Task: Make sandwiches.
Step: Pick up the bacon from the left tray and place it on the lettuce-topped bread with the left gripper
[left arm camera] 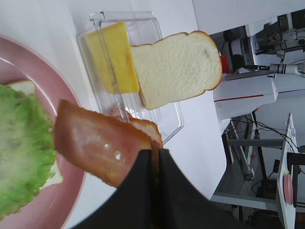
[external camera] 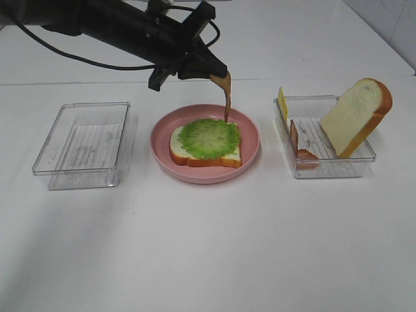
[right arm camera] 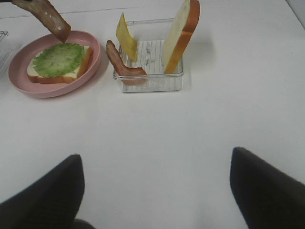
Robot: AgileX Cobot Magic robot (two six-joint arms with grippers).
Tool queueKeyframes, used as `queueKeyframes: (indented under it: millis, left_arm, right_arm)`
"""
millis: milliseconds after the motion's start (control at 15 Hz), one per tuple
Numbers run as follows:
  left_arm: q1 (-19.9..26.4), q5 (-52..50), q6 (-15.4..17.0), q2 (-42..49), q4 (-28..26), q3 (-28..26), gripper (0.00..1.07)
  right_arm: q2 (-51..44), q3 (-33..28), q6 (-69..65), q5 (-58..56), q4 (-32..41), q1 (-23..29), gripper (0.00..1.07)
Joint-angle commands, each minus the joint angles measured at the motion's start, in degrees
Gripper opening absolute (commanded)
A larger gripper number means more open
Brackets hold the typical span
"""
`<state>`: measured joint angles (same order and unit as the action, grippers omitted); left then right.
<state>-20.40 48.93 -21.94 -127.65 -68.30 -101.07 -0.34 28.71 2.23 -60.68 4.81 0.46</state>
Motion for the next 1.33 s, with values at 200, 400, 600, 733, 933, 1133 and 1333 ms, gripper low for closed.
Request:
queueKeyframes:
  millis: [200,400,600,733,933,1133,1333]
  left_arm:
    - [-2.8,-3.4,0.3,-3.4,-2.2,-0.8,0.0]
    - [-2.6,-3.2,0.3,-4.9,0.9,-0.8,0.0]
    - [-2.5,-3.4,2.3,-4.6,9.5,-0.8,0.0]
    - [-1.6,-4.6,6.1,-4.6,12.8,-0.8,0.0]
    - [-0.6,-5.0,9.0,-4.1,16.4,-0.8,0.04]
    - [-0.6,-4.6,9.3,-4.1,17.8,-0.8,0.35]
    - [-0.6,-4.6,10.5,-3.6,18.6,-0.8,0.79]
  right_arm:
    - [-0.3,-0.1,0.4,0.3,0.2,-0.2,0.78]
    - [-0.3,-0.1,0.4,0.3,0.2,-0.2,0.78]
    - [-0.3,-0.1,0.4,0.3,0.2,-0.2,0.78]
    - [-0.3,-0.1,0.4,0.3,0.2,-0.2,0.78]
    - [-0.3,-0.1,0.4,0.3,0.2,-0.2,0.78]
    - [-0.3,-0.1,0.4,0.3,0.2,-0.2,0.78]
    - [-0.3,-0.1,0.4,0.3,0.2,-0.2,0.78]
